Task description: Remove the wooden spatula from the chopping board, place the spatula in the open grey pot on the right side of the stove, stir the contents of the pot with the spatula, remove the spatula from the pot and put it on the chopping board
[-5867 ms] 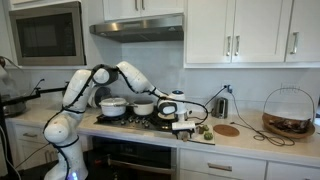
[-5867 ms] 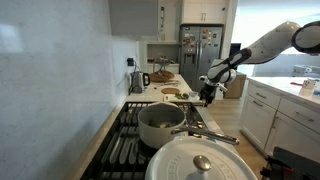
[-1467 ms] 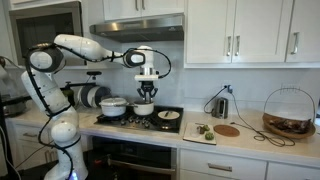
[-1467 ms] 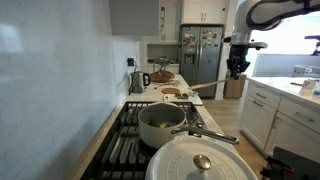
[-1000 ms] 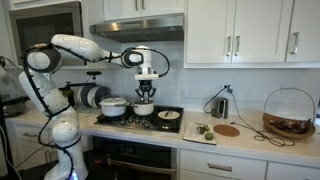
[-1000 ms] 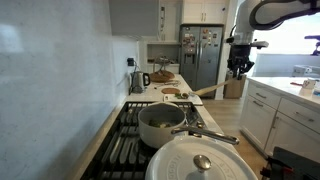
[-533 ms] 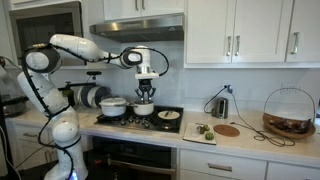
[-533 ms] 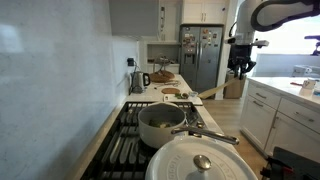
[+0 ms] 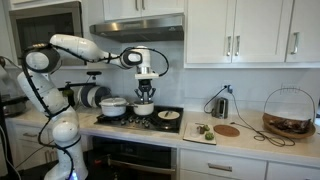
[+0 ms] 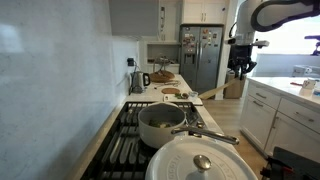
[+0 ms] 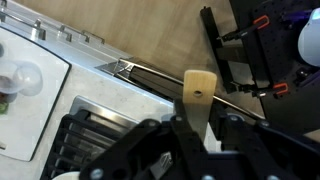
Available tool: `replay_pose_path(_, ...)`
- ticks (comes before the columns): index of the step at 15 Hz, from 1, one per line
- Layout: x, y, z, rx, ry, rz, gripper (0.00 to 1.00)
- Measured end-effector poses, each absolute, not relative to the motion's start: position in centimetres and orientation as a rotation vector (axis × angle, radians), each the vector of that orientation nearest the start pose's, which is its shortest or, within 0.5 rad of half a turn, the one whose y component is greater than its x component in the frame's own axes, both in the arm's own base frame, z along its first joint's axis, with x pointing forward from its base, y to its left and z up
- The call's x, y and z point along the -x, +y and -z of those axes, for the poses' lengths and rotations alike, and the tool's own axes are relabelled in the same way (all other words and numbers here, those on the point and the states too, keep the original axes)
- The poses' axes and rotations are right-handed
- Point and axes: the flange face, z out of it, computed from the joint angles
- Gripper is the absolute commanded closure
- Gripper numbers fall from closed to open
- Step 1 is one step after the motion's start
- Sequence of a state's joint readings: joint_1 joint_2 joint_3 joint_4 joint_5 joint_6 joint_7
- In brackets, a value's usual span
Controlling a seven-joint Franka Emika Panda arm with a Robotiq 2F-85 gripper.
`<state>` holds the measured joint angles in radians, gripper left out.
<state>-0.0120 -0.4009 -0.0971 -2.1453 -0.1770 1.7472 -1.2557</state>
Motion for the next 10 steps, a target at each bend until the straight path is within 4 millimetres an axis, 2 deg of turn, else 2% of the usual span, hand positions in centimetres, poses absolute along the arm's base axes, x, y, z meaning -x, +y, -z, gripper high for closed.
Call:
replay_pose_path(1, -42.9, -6.8, -56.4, 2.692, -1.813, -0.137, 0.93)
replay_pose_path(4, -43.0, -6.8, -56.4, 2.691, -1.812, -0.136, 0.93)
replay_pose_path(6, -43.2, -6.1, -56.6, 2.678, -1.831, -0.121, 0.93)
replay_pose_path(8, -43.7, -4.1, -57.4, 2.65, -1.893, -0.083, 0.93)
replay_pose_path(10, -44.4, -0.8, -58.6, 2.597, -1.978, -0.033, 0.93)
